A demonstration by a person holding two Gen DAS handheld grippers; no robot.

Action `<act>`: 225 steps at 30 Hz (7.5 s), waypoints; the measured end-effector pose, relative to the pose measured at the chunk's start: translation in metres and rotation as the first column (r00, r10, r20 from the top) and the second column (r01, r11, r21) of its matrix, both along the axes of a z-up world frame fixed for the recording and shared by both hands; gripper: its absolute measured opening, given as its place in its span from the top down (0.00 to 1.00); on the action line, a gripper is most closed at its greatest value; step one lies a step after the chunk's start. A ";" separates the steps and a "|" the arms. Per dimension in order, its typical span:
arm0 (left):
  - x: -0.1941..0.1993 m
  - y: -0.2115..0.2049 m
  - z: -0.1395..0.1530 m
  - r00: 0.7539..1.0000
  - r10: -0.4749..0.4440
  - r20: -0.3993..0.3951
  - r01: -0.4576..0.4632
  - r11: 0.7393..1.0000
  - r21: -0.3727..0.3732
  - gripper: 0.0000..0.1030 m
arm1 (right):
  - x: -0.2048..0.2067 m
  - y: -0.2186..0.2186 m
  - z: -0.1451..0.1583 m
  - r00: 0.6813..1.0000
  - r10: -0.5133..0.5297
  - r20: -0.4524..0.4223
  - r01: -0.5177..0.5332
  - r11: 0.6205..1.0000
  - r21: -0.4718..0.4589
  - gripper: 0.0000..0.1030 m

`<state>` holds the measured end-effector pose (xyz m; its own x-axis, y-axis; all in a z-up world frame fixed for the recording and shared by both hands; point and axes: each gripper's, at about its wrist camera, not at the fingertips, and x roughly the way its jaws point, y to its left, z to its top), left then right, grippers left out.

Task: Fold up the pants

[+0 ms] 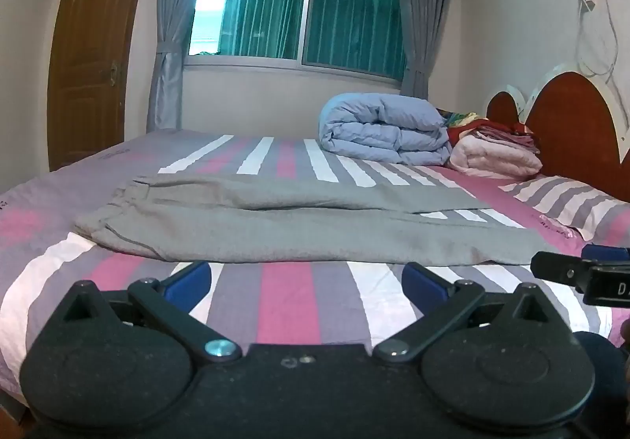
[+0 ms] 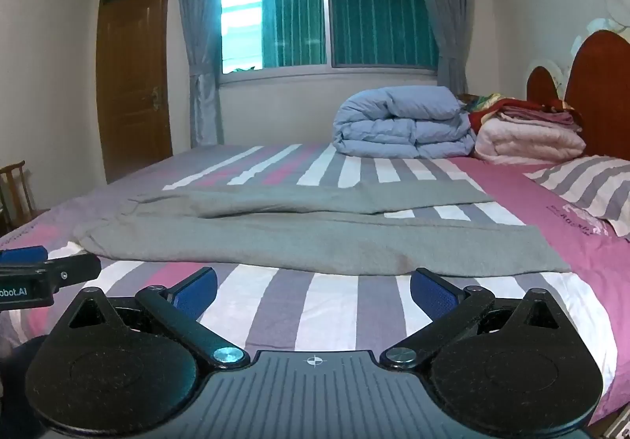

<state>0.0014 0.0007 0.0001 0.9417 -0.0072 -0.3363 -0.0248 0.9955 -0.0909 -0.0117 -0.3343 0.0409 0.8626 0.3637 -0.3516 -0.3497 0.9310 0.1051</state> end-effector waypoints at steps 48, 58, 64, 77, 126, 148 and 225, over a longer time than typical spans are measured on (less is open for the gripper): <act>0.004 -0.002 -0.011 1.000 0.006 0.007 -0.006 1.000 0.023 0.06 | 0.004 -0.004 -0.005 1.000 -0.015 -0.001 0.015 1.000 0.016 0.00; 0.005 -0.003 -0.011 1.000 0.005 0.005 -0.005 1.000 0.023 0.06 | 0.004 -0.005 -0.005 1.000 -0.014 -0.003 0.014 1.000 0.014 0.00; 0.006 -0.003 -0.013 1.000 0.004 0.004 -0.004 1.000 0.025 0.06 | 0.004 -0.005 -0.005 1.000 -0.014 -0.003 0.014 1.000 0.014 0.00; 0.005 -0.003 -0.012 1.000 0.004 0.005 -0.004 1.000 0.025 0.06 | 0.004 -0.005 -0.004 1.000 -0.014 -0.004 0.014 1.000 0.014 0.00; 0.338 0.332 0.019 0.953 0.123 -0.278 -0.094 0.989 0.117 0.30 | 0.365 0.120 0.050 0.936 0.351 -0.029 -0.352 0.932 -0.090 0.27; 0.491 0.406 -0.057 0.868 -0.154 -0.473 0.147 0.988 -0.052 0.45 | 0.588 0.242 -0.096 0.768 0.522 -0.372 -0.628 0.729 -0.274 0.37; 0.196 0.368 -0.037 0.948 0.080 -0.308 -0.239 0.820 -0.520 0.92 | 0.262 0.037 -0.039 0.892 0.229 -0.390 -0.052 0.908 0.416 0.96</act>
